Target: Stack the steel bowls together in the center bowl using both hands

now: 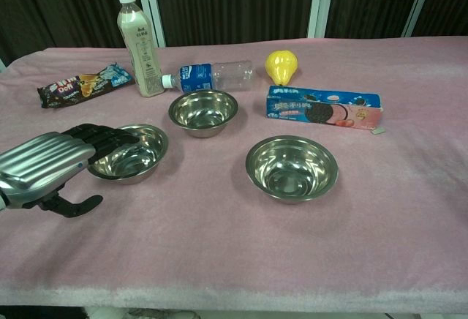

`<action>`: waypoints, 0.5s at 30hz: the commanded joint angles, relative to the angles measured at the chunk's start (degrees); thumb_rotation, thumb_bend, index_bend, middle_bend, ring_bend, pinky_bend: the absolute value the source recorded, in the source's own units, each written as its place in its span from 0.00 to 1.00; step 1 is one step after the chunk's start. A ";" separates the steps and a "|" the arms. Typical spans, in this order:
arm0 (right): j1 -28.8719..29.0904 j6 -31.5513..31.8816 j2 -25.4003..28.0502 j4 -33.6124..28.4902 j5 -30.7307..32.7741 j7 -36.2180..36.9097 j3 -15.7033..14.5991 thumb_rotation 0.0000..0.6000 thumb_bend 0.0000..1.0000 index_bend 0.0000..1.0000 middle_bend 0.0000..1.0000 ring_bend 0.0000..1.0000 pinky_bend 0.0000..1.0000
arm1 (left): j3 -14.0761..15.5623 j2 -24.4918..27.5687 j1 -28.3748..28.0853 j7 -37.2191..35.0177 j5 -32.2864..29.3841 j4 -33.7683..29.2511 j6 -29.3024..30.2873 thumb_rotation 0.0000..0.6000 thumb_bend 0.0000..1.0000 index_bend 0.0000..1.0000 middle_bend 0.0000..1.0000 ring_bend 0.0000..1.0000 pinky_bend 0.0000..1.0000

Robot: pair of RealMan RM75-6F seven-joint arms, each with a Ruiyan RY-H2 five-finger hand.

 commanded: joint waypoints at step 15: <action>-0.08 0.11 0.17 0.04 0.02 0.27 -0.01 1.00 0.26 0.00 0.00 0.00 0.00 | -0.12 -3.48 -0.73 -7.19 2.74 7.75 1.65 1.00 0.46 0.48 0.14 0.02 0.05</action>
